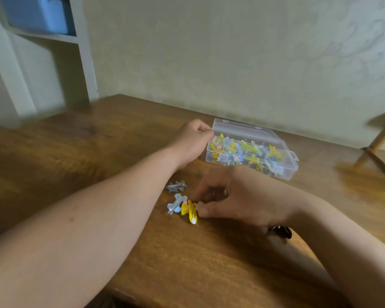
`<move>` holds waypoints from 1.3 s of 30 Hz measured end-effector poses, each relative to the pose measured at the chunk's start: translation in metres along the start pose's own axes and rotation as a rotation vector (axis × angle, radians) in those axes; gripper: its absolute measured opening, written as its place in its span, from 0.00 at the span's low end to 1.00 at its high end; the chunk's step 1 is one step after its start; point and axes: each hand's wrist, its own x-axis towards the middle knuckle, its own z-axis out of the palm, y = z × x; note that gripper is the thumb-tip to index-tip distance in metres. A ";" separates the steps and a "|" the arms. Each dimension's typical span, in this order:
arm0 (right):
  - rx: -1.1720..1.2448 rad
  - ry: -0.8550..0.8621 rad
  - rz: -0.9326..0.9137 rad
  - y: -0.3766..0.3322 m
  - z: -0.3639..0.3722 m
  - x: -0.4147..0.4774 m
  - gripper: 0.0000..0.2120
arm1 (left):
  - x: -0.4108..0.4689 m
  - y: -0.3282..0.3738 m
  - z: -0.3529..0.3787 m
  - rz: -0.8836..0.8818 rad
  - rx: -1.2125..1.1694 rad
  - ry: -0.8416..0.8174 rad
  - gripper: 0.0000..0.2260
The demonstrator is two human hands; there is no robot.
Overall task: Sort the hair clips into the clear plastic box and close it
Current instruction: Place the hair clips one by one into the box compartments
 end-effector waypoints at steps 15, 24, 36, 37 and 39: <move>-0.061 0.840 0.576 0.126 -0.054 -0.032 0.02 | 0.012 -0.012 0.005 0.031 0.019 0.002 0.06; -0.310 0.732 0.661 0.134 -0.045 -0.025 0.06 | 0.014 -0.016 0.004 0.050 0.021 -0.012 0.06; -0.241 0.723 0.232 0.076 -0.020 -0.004 0.04 | 0.010 -0.010 0.004 0.017 0.034 -0.002 0.08; -0.232 0.679 0.200 0.070 -0.016 -0.001 0.05 | 0.010 -0.010 0.004 0.014 0.035 -0.001 0.08; -0.208 0.594 0.162 0.058 -0.008 0.003 0.05 | 0.009 -0.008 0.004 0.009 0.029 0.003 0.08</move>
